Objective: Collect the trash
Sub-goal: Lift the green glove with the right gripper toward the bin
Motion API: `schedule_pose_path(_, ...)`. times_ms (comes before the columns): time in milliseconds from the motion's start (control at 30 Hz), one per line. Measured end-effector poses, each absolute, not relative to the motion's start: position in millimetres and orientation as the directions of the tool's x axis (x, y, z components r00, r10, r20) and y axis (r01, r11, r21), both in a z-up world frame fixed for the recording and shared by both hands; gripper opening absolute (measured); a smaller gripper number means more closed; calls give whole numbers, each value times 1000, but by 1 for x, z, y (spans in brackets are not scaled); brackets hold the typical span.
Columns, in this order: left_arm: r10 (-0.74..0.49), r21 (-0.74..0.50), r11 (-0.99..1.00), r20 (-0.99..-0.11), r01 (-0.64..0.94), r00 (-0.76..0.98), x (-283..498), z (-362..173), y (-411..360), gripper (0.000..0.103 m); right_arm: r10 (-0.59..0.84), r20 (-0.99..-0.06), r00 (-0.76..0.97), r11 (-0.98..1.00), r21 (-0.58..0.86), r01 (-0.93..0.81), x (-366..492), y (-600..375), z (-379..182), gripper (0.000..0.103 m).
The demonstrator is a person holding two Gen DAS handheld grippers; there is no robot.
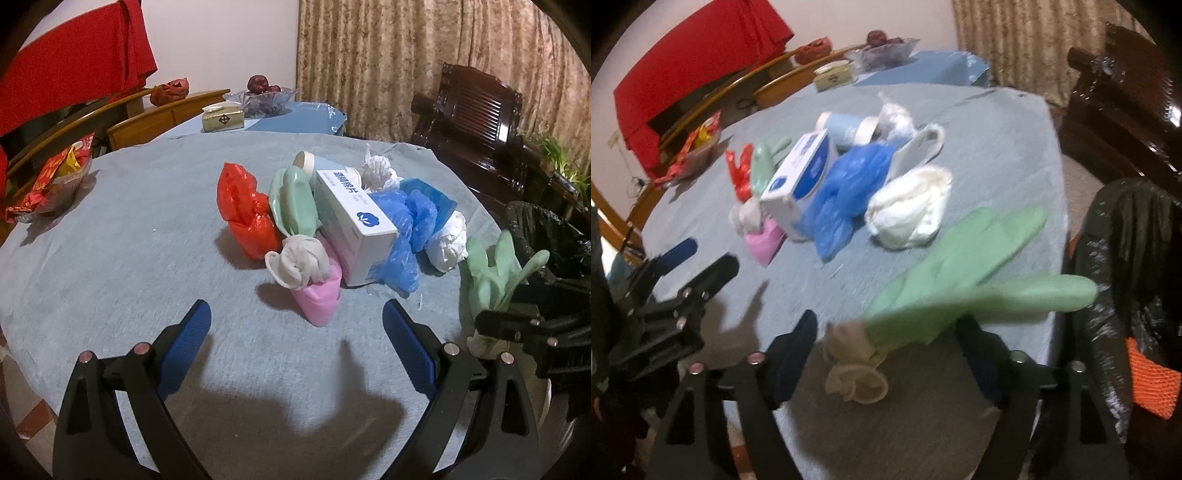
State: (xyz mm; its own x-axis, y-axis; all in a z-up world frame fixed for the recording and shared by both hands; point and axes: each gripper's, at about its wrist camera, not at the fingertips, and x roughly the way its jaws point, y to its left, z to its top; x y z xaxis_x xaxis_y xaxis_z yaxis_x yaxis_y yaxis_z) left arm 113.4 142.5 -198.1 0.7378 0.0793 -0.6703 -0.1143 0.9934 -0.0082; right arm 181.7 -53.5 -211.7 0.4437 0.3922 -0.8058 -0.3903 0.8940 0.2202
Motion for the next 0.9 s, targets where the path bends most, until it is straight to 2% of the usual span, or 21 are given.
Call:
schedule_pose_path(133,77,-8,994,-670,-111,739,114,-198,142,91,338,-822,458,928,209,-310,195,-54,-218,78)
schedule_pose_path(167,77,-9,994,-670,-111,738,114,-198,141,91,326,-829,455,933,204,-297,199,-54,-220,74)
schedule_pose_path(200,75,-10,994,-670,-110,738,115,-198,141,91,313,-835,452,937,195,-290,201,-54,-222,63)
schedule_pose_path(233,74,-10,994,-670,-109,738,115,-197,142,91,309,-841,445,938,192,-288,204,-54,-225,56)
schedule_pose_path(300,72,-10,994,-669,-106,740,115,-197,141,91,323,-837,442,934,207,-290,204,-56,-227,50)
schedule_pose_path(433,63,-17,995,-669,-100,740,116,-196,140,91,362,-826,432,919,240,-312,199,-57,-225,30)
schedule_pose_path(500,57,-20,995,-668,-94,742,116,-195,138,91,379,-820,429,913,256,-319,196,-60,-221,25)
schedule_pose_path(600,42,-21,997,-663,-75,748,117,-192,130,90,386,-803,455,912,256,-322,192,-67,-210,23)
schedule_pose_path(667,36,-18,998,-658,-63,752,117,-190,125,85,394,-794,462,910,265,-319,191,-72,-204,23)
schedule_pose_path(900,58,-25,995,-635,-95,770,126,-176,132,84,420,-750,511,902,281,-328,200,-78,-174,22)
